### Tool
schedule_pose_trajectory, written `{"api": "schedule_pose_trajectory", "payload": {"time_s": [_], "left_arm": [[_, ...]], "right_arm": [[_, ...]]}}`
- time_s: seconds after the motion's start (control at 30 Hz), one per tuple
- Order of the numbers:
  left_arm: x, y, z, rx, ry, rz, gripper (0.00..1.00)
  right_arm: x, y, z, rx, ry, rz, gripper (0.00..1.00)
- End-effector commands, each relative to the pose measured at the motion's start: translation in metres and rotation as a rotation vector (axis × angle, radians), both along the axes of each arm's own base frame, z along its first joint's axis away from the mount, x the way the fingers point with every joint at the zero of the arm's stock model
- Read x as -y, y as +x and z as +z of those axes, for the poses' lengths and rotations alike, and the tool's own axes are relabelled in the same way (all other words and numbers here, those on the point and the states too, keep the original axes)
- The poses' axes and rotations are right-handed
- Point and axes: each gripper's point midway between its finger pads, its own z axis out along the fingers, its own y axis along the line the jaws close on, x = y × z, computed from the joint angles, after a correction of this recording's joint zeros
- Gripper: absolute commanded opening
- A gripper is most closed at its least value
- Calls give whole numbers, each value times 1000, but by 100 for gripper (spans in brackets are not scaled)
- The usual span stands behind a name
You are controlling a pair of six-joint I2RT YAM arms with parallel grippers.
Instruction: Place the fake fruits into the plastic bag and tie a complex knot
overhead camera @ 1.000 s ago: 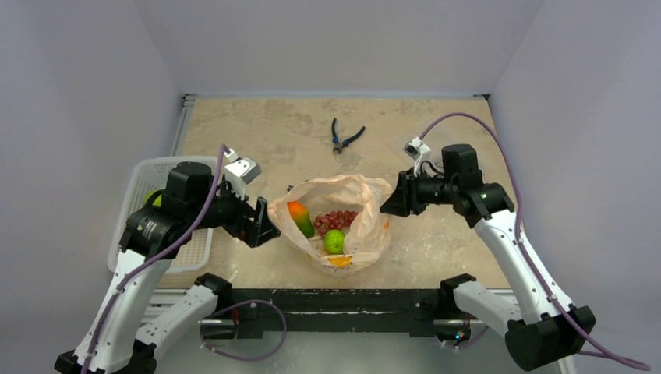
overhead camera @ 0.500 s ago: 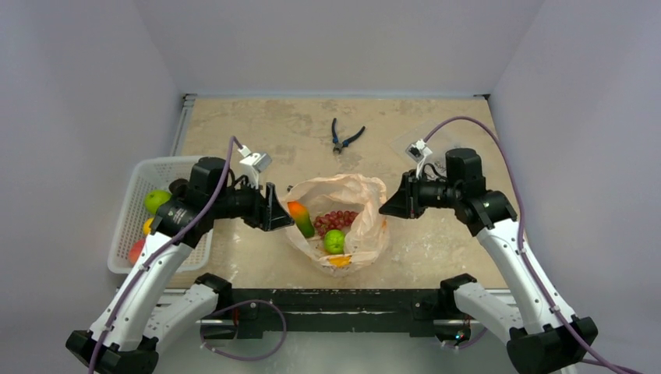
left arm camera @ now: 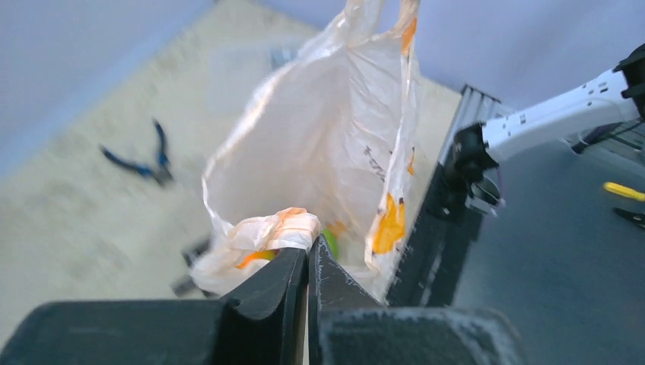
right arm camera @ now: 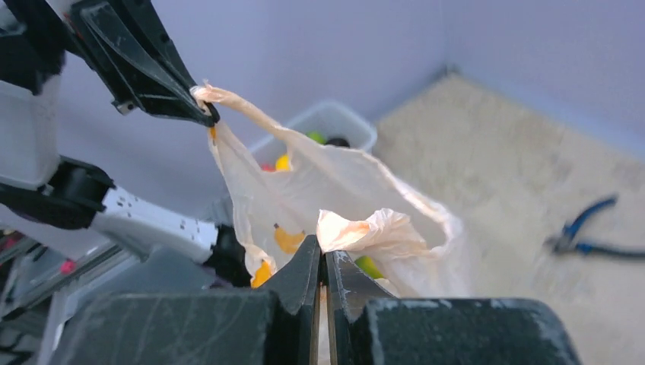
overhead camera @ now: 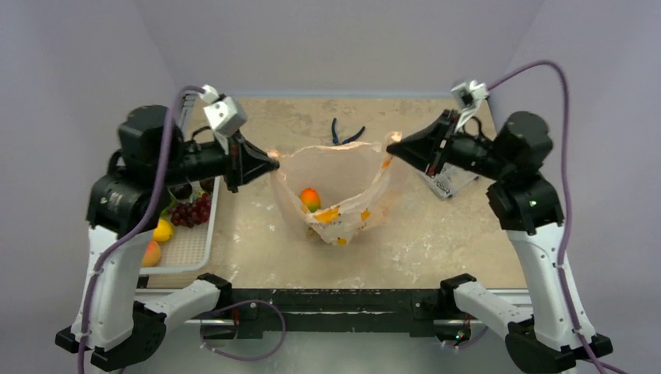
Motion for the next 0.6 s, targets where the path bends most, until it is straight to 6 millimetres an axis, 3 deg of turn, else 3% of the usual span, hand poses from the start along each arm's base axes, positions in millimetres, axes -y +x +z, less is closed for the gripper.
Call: {"api": "schedule_pose_trajectory", "payload": {"time_s": [0.0, 0.03, 0.1, 0.2, 0.23, 0.27, 0.3, 0.37, 0.43, 0.47, 0.5, 0.57], "left_arm": [[-10, -22, 86, 343, -27, -62, 0], [-9, -22, 87, 338, -34, -61, 0], [-7, -13, 63, 245, -12, -45, 0], [-7, 7, -1, 93, 59, 7, 0], [-7, 13, -15, 59, 64, 28, 0], [-6, 15, -19, 50, 63, 30, 0], [-4, 13, -9, 69, 46, 13, 0], [-2, 2, 54, 203, -41, -11, 0], [-5, -15, 119, 358, -135, -23, 0], [-6, -23, 141, 409, -170, -28, 0], [-6, -25, 150, 434, -183, -31, 0], [-5, -19, 131, 408, -134, -40, 0]], "right_arm": [[9, -20, 115, 337, 91, -20, 0], [10, -22, 124, 364, 91, -29, 0], [12, -17, 118, 354, 72, -51, 0], [10, 4, 34, 168, -19, -68, 0], [10, 3, 4, 113, -48, -59, 0], [11, 2, -20, 83, -76, -56, 0], [11, 1, -29, 73, -86, -49, 0], [12, -1, -2, 163, -76, -46, 0], [16, 0, 54, 304, -65, -73, 0], [18, -2, 78, 357, -56, -83, 0], [18, -5, 96, 401, -41, -82, 0], [16, -10, 109, 439, -12, -69, 0]]}}
